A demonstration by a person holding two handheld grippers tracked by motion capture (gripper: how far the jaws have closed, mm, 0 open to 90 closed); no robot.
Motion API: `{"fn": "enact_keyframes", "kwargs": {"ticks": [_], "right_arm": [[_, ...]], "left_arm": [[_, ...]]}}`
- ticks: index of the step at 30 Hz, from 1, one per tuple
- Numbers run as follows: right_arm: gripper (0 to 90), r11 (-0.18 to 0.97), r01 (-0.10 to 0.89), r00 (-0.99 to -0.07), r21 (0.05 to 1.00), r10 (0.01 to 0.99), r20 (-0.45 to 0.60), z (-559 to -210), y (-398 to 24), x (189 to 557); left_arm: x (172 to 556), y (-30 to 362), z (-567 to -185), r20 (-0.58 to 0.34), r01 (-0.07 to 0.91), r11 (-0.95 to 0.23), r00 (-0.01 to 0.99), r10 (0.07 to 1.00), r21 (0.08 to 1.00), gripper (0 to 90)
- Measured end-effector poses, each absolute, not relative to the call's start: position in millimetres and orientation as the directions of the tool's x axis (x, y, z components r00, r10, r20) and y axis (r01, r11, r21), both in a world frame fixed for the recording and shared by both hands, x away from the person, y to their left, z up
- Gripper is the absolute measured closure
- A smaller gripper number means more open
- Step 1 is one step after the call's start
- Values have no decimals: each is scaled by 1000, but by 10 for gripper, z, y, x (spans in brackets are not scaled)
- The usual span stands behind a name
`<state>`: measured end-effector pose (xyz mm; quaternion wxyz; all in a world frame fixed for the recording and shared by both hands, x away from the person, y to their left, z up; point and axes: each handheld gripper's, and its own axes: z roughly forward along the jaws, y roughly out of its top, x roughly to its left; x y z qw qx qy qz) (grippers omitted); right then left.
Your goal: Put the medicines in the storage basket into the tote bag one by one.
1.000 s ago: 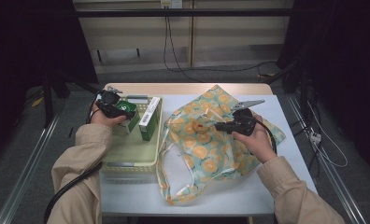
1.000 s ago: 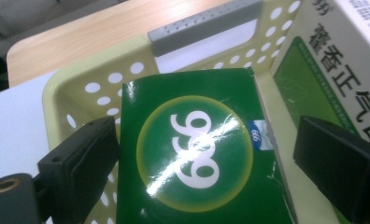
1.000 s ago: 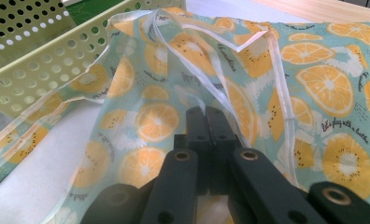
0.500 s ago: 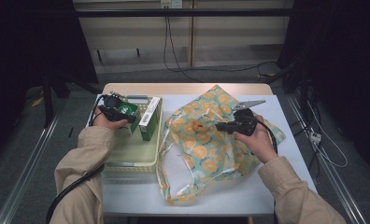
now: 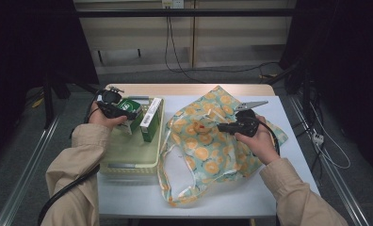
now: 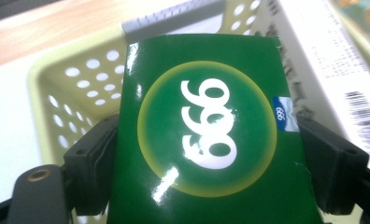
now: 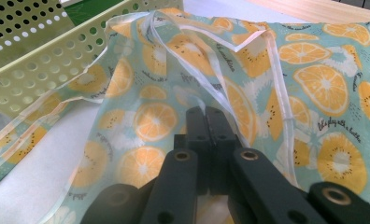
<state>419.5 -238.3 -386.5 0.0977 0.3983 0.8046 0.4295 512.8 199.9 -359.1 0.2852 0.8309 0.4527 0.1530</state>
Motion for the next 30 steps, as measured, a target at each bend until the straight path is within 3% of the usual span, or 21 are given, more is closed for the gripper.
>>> {"fn": "enact_keyframes", "kwargs": {"ticks": [15, 30], "right_arm": [[900, 296, 564, -648, 771, 737, 191, -3850, -2419, 4197], [900, 296, 567, -645, 769, 739, 191, -3857, -2405, 4204]], "left_arm": [[4918, 1983, -2979, 6, 617, -459, 593, 805, 639, 180], [4596, 1250, -2736, -52, 490, -522, 762, 645, 698, 180]]}}
